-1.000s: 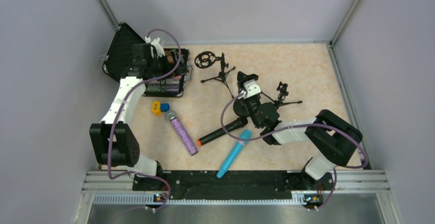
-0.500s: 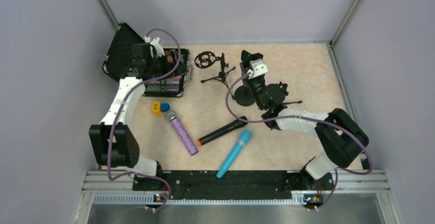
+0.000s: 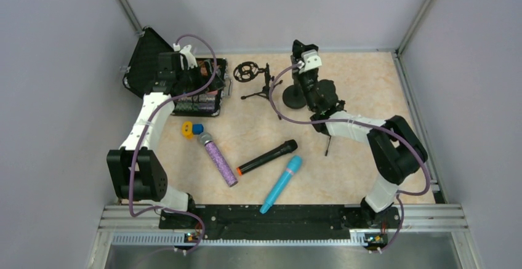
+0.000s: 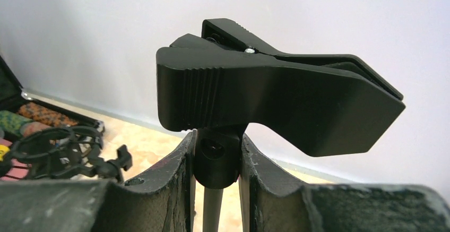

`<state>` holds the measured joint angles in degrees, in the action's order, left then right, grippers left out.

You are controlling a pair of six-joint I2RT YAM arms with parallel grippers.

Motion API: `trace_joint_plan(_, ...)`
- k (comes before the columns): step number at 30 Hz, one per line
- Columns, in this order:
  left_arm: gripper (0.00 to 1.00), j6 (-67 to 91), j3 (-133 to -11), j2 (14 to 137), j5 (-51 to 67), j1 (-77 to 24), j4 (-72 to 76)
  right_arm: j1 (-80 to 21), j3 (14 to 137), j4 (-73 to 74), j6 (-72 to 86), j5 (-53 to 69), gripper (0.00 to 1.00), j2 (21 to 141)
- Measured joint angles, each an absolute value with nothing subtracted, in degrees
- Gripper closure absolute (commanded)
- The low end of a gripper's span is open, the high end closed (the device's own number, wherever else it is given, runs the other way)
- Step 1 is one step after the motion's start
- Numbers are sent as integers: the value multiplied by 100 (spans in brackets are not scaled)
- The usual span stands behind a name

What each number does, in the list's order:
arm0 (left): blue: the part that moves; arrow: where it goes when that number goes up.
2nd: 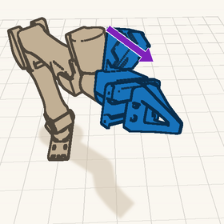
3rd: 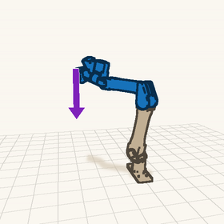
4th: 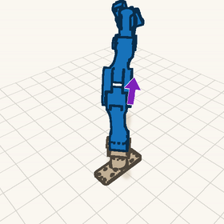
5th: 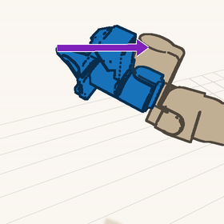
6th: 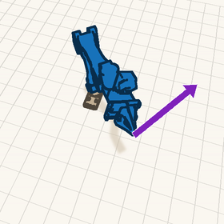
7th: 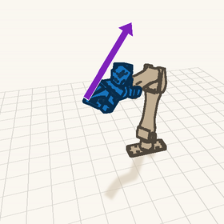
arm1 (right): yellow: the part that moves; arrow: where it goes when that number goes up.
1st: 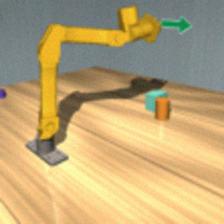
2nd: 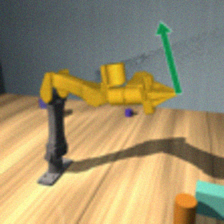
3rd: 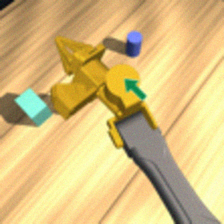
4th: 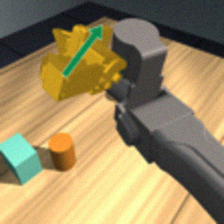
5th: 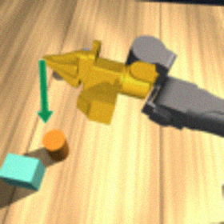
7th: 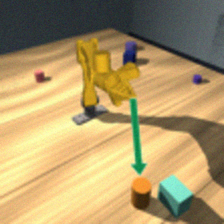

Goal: Attach the microphones to the stand

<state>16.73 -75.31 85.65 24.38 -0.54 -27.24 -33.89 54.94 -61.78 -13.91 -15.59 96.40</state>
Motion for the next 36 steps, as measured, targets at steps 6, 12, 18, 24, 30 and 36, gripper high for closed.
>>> trace_joint_plan(6, 4, 1651, -7529, 8565, 2423, -54, -2744, -3168, 5846, -5937, -1369, -1507, 100, 10097)
trace_joint_plan(12, 4, 1651, -7529, 8567, 2410, -54, -2753, -3070, 5861, -5782, -1337, -1584, 100, 10186)
trace_joint_plan(18, 4, 1649, -7529, 8567, 2410, -54, -2755, -3057, 5850, -5774, -1269, -1817, 69, 10186)
trace_joint_plan(24, 3, 1649, -7529, 8565, 2410, -54, -2755, -3052, 5618, -5721, -1122, -2027, 41, 10068)
trace_joint_plan(30, 3, 1647, -7529, 8567, 2408, -54, -2757, -3052, 5498, -5144, -873, -2040, 28, 9686)
trace_joint_plan(36, 3, 1643, -7529, 8567, 2401, -54, -2764, -3052, 5476, -4501, -523, -1929, 23, 9100)
